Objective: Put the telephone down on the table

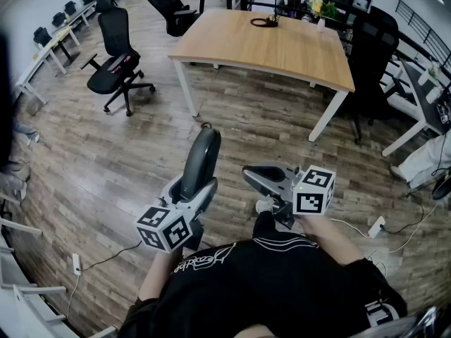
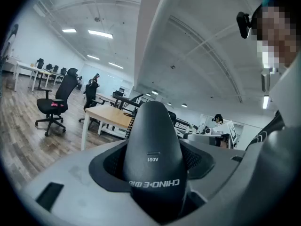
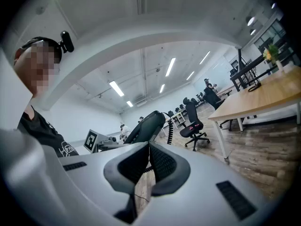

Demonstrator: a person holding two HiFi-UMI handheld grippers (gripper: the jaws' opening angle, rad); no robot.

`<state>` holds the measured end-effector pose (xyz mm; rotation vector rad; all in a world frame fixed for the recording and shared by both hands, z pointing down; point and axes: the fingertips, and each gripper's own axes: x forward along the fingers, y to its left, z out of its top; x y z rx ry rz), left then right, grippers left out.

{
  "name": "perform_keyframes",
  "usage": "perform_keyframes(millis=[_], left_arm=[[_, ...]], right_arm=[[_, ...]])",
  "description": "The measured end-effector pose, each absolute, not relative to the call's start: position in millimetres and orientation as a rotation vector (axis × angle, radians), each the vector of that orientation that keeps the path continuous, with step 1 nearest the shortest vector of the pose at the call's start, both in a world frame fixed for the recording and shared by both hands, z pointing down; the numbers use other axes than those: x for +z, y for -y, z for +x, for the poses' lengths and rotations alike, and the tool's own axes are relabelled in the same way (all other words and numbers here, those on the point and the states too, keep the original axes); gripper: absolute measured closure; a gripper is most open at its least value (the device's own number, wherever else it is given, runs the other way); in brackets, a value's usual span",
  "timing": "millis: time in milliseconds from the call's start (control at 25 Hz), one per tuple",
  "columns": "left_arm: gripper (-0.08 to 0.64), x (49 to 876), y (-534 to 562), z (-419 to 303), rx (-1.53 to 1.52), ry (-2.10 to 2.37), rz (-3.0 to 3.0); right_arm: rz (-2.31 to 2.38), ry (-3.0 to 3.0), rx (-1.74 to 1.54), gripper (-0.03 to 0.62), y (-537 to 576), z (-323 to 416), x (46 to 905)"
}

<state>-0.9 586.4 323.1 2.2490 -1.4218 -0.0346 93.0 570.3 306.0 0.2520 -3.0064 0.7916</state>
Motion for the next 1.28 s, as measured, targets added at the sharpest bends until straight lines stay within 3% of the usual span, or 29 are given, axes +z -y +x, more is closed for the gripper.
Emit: perform_keyframes(millis=[440, 840, 1280], left_arm=[[0.276, 338.6, -496.6, 12.3, -0.042, 1.423, 2.208], [0.276, 356.6, -350.6, 40.8, -0.038, 1.414, 2.156], [0.276, 327.0, -239.7, 63.7, -0.074, 1.466, 2.186]], right_arm=[[0.23, 3.014, 0.85, 0.552, -477.4, 107.6, 323.1], [0.227, 2.991, 0.906, 0.551, -330.6, 137.8, 342.7], [0.22, 3.041, 0.843, 0.551, -212.3, 170.0, 314.9]])
